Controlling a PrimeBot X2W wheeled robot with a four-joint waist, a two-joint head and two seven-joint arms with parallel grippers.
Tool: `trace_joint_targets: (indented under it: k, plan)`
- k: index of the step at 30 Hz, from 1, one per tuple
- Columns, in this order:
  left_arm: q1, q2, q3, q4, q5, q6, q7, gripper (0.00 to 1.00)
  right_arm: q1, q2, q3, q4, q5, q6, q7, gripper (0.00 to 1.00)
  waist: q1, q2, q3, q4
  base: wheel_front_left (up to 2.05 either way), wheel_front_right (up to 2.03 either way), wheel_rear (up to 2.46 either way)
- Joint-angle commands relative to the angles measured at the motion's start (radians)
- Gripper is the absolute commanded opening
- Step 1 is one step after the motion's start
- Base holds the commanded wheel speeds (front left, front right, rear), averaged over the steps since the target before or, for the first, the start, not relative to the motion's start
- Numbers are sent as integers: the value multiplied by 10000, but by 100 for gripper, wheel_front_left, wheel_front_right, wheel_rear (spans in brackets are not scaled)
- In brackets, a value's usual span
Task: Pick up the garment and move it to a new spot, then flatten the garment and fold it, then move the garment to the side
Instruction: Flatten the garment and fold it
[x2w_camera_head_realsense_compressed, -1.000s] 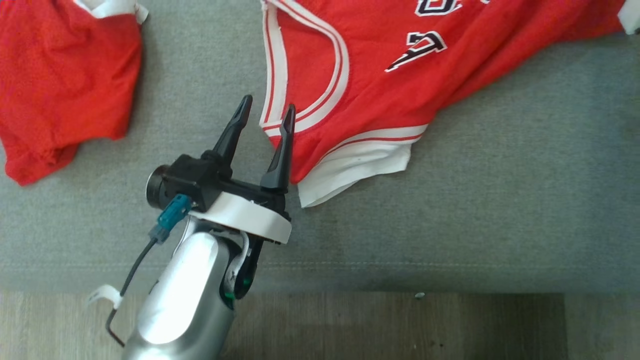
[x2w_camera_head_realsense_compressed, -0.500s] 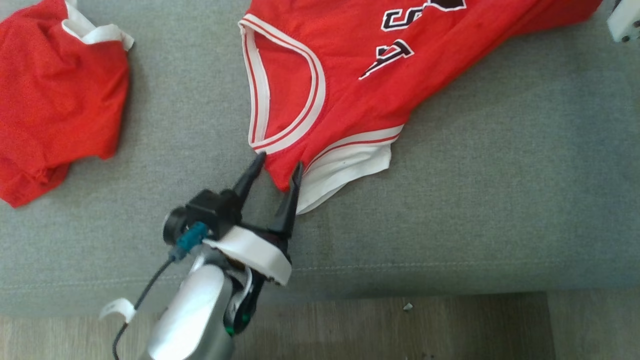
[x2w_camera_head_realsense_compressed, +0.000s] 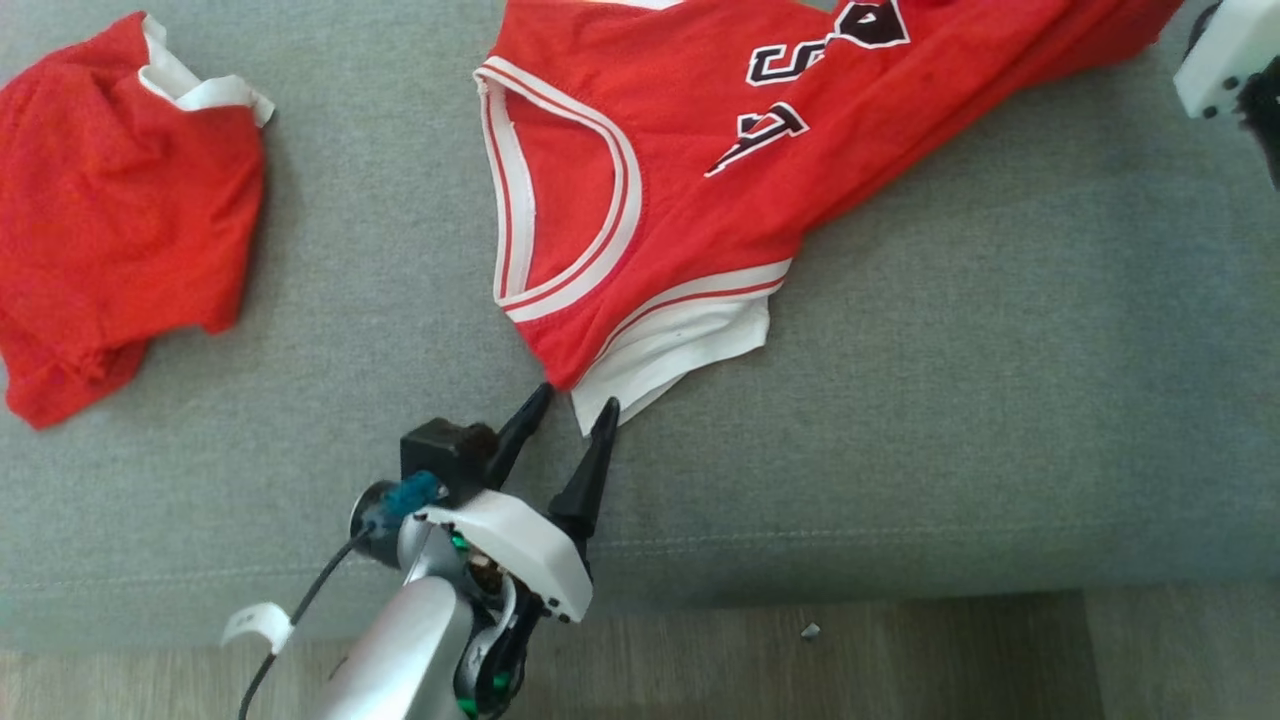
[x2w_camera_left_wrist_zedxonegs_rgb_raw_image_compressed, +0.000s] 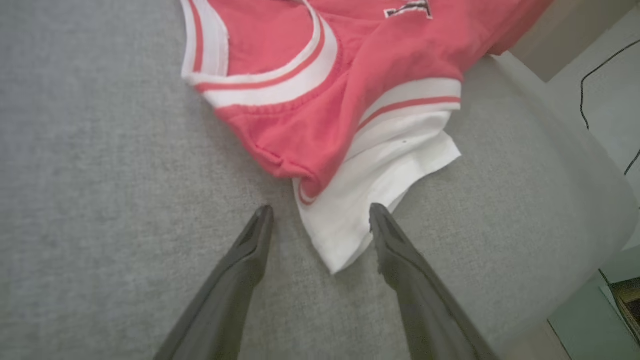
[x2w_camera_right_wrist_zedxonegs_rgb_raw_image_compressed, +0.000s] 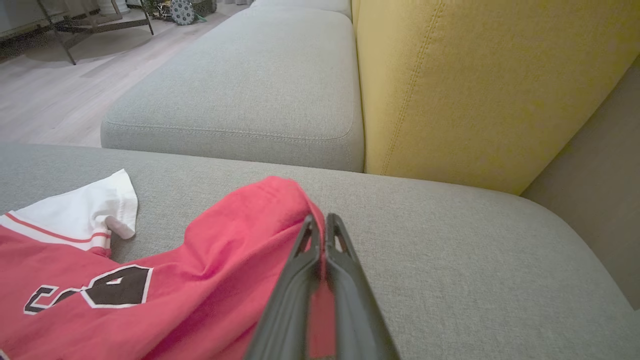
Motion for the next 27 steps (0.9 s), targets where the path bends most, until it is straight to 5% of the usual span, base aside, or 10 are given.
trace_joint_targets:
  k: [1, 11, 12, 13, 14, 27]
  plan:
    - [-47, 88, 277, -164, -216, 123, 138, 100, 85, 74, 118, -234, 67, 62, -169, 0, 0, 0, 1, -47, 0, 0, 0]
    - [-212, 82, -66, 181, -642, 268, 783, 100, 16, 73, 303, -259, 196, 62, -209, 0, 0, 0, 24, -155, 0, 0, 0]
    - [-227, 81, -114, 195, -708, 244, 874, 47, 12, 67, 321, -261, 214, 62, -214, 0, 0, 0, 26, -154, 0, 0, 0]
    - [-242, 81, -133, 188, -776, 238, 912, 13, 6, 60, 339, -264, 232, 62, -219, 0, 0, 0, 28, -149, 0, 0, 0]
    - [-263, 81, -178, 191, -806, 228, 959, 0, -3, 56, 356, -268, 250, 62, -223, 0, 0, 0, 31, -143, 0, 0, 0]
    - [-725, 85, 882, -1214, -1751, -46, -859, 0, 302, -112, 821, -843, 553, 62, -735, 0, 0, 0, -608, 107, 0, 0, 0]
